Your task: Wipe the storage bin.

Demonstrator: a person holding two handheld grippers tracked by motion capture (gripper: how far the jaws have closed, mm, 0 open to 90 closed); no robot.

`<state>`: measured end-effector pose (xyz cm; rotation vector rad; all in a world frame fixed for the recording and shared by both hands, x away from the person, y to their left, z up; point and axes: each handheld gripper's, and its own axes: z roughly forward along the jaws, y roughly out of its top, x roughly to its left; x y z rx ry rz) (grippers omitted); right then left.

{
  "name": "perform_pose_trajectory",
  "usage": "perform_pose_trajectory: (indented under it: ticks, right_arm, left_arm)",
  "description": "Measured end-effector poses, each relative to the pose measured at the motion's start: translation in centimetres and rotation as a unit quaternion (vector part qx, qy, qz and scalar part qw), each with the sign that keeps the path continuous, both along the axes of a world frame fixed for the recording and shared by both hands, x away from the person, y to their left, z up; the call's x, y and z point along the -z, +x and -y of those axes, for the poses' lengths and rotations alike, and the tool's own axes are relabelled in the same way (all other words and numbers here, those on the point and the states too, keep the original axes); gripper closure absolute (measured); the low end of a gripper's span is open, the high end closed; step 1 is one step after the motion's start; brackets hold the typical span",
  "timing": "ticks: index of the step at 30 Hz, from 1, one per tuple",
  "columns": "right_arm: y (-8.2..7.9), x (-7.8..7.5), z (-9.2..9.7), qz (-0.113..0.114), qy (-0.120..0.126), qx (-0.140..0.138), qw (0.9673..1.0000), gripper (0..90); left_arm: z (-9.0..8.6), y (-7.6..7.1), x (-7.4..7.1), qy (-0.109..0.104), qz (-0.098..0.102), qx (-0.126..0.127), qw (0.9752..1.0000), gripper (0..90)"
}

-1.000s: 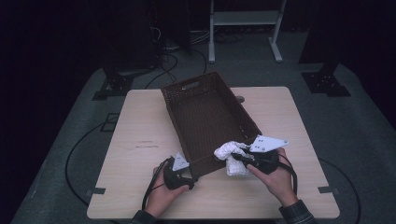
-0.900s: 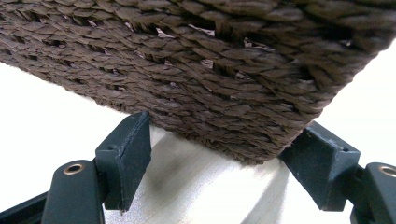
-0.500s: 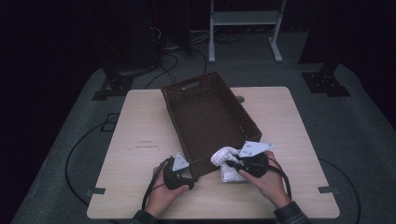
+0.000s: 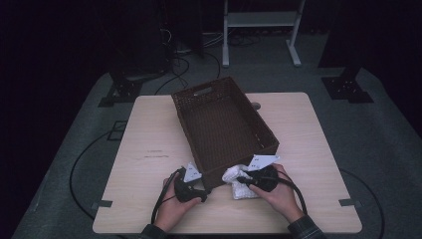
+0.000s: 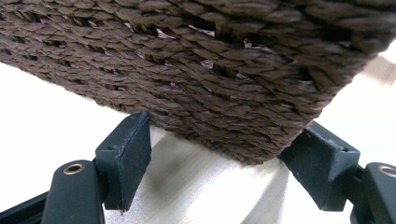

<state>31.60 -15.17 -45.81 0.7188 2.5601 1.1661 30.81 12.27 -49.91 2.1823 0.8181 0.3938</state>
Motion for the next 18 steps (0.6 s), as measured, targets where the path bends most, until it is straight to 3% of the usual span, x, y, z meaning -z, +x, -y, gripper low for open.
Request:
perform_pose_trajectory:
  ticks: [18]
  right_arm:
    - [0.4, 2.0, -1.2, -0.028, -0.028, -0.013, 0.9991, 76.5]
  left_arm:
    - [0.0, 0.0, 0.0, 0.000, 0.000, 0.000, 1.0000, 25.1]
